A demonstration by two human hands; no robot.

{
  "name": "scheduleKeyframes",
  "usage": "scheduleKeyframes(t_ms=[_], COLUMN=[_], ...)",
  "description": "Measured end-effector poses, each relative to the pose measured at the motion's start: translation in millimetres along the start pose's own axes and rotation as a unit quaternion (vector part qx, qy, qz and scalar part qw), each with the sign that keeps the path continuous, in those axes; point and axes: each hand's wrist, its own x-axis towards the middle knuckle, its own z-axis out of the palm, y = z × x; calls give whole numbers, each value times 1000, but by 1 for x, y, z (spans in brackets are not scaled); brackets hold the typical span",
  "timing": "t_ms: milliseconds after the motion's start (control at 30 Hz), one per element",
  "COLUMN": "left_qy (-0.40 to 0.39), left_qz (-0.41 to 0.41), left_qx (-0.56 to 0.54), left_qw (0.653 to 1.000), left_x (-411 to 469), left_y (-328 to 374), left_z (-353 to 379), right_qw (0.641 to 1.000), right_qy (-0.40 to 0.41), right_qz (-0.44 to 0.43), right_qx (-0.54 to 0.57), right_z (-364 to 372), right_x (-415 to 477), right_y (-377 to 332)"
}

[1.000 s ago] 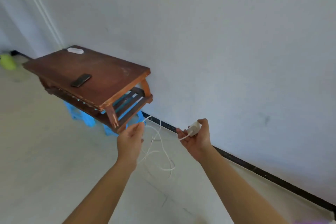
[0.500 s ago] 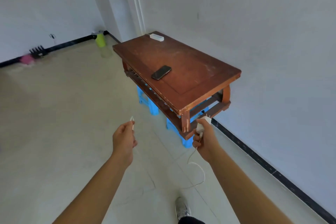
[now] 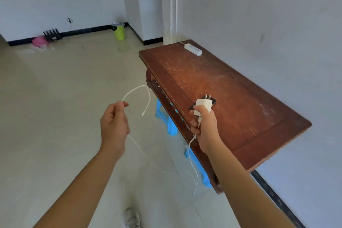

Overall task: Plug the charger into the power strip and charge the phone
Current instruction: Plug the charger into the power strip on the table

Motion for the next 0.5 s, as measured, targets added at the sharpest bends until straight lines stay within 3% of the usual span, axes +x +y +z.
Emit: scheduleKeyframes(t_ms=[267, 500], left_qy=[-37, -143], left_qz=[87, 138], left_qx=[30, -7], left_qw=[995, 980], left_x=[209, 362], left_y=[23, 61], left_z=[-11, 47], right_qw=[989, 965], right_qy=[97, 158], right_qz=[-104, -209], right_qx=[-42, 7], right_z=[162, 219], right_x=[115, 193], right_y=[-36, -106])
